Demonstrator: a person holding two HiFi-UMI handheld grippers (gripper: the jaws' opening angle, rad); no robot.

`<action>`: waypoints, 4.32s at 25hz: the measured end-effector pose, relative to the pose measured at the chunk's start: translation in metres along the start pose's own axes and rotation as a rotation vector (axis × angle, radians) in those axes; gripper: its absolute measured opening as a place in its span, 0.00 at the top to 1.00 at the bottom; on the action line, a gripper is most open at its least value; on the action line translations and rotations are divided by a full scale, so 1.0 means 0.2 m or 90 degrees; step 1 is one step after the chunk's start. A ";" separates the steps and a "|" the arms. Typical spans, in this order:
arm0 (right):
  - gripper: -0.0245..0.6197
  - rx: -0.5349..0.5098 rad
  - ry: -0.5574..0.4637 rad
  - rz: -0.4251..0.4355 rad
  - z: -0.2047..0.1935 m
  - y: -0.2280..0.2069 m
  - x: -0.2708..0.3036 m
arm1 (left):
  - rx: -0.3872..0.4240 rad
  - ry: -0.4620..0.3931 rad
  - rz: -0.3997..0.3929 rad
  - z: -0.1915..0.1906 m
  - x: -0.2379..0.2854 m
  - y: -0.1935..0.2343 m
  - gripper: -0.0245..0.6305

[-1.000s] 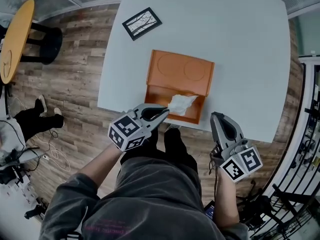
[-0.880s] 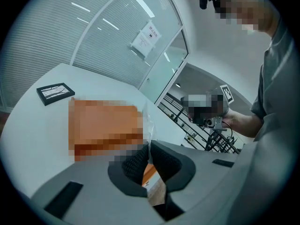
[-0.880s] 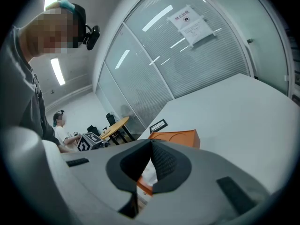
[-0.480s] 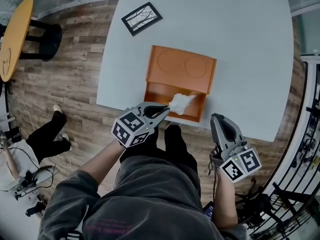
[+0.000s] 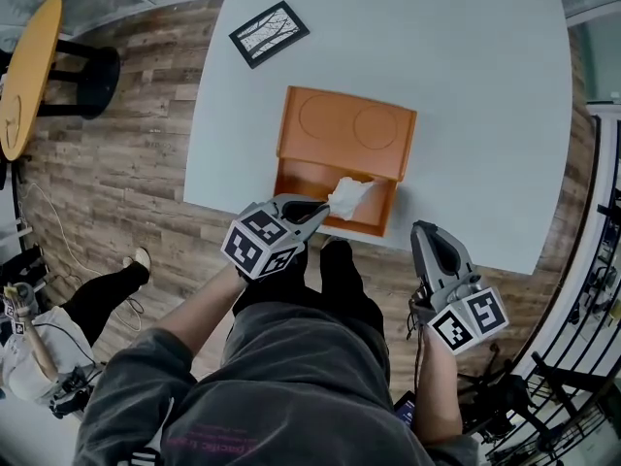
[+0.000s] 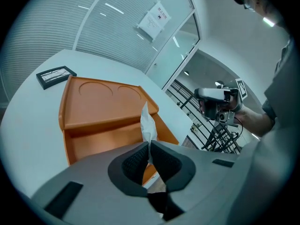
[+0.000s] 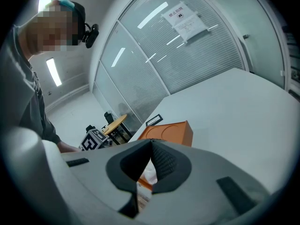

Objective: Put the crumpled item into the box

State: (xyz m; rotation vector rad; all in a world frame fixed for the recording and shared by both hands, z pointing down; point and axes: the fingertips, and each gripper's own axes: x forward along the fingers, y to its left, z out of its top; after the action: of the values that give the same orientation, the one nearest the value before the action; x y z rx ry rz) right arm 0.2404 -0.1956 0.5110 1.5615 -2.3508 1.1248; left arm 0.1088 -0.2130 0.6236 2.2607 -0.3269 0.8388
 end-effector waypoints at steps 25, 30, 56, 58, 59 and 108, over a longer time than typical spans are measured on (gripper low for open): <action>0.96 0.012 0.019 0.028 -0.01 -0.08 0.07 | -0.105 0.083 0.048 -0.05 0.08 0.04 0.91; 0.96 0.008 0.025 0.039 0.00 -0.07 0.09 | -0.107 0.083 0.059 -0.05 0.06 0.04 0.91; 0.96 -0.022 0.024 0.053 0.03 0.12 0.17 | -0.077 0.054 0.098 -0.05 -0.11 0.10 0.67; 0.96 -0.024 0.018 0.055 0.05 0.15 0.18 | -0.068 0.034 0.091 -0.02 -0.14 0.09 0.67; 0.96 -0.026 0.015 0.056 0.06 0.16 0.18 | -0.062 0.024 0.087 0.00 -0.16 0.08 0.67; 0.96 -0.193 -0.131 0.084 0.50 0.80 0.12 | 0.140 -0.291 0.095 0.63 -1.04 -0.17 0.93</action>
State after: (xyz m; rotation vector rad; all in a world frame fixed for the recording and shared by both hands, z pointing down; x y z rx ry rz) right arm 0.1263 -0.2450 0.3668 1.4924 -2.6378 0.6105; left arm 0.0258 -0.2759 0.4021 2.6524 -0.6443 0.4346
